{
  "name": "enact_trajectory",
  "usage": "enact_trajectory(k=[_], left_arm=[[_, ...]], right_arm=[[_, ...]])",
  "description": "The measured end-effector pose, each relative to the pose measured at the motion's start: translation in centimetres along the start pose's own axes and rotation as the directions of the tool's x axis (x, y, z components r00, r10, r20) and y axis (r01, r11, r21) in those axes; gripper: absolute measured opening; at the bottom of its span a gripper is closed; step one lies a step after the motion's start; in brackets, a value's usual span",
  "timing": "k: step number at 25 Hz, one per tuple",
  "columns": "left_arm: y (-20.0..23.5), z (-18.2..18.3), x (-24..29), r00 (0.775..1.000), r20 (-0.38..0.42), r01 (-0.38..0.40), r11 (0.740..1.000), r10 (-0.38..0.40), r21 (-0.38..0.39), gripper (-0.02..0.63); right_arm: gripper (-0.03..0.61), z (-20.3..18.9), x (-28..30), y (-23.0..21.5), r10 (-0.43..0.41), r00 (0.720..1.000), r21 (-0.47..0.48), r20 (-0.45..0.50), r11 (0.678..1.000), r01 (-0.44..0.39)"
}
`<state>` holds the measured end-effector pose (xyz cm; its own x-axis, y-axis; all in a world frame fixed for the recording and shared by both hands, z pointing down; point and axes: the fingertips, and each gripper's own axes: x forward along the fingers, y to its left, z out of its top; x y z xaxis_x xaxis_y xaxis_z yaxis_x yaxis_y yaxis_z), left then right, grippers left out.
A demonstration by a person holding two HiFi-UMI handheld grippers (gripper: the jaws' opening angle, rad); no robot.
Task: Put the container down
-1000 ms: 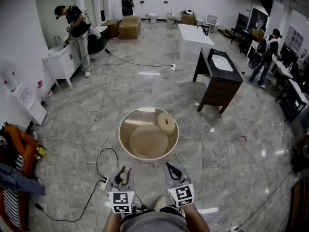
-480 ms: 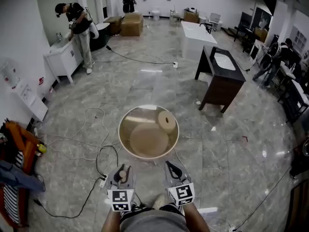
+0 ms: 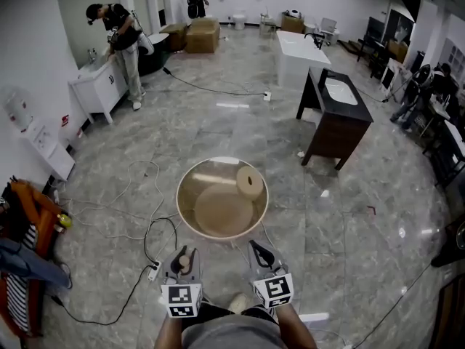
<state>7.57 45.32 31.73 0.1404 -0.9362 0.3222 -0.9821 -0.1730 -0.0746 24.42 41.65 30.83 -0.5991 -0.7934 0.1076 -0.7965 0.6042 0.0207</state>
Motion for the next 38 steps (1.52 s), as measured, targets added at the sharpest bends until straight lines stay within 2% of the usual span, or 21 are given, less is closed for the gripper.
enact_trajectory(k=[10,15,26,34,38], left_arm=[[-1.5,1.9,4.5,0.999,0.007,0.038,0.999,-0.038,0.009,0.115],[0.1,2.6,8.3,0.998,0.004,0.06,0.998,-0.06,0.01,0.115],[7.4,5.1,18.8,0.996,-0.018,0.084,0.996,-0.083,0.026,0.115],[14.5,6.9,25.7,0.996,-0.024,0.09,0.996,-0.09,-0.002,0.115],[17.5,6.8,28.5,0.995,-0.038,0.094,0.995,-0.094,0.019,0.115]], right_arm=[[0.0,-0.1,1.4,-4.0,-0.036,0.999,0.005,0.002,0.999,0.036],[0.0,-0.3,4.6,-5.9,-0.067,0.998,0.007,-0.01,0.998,0.067],[0.0,-0.3,16.8,-8.8,-0.084,0.995,0.018,-0.05,0.996,0.085],[0.0,1.2,26.3,-8.7,-0.071,0.994,0.006,-0.082,0.997,0.072],[0.0,1.6,30.5,-8.4,-0.065,0.993,0.001,-0.099,0.998,0.066]])
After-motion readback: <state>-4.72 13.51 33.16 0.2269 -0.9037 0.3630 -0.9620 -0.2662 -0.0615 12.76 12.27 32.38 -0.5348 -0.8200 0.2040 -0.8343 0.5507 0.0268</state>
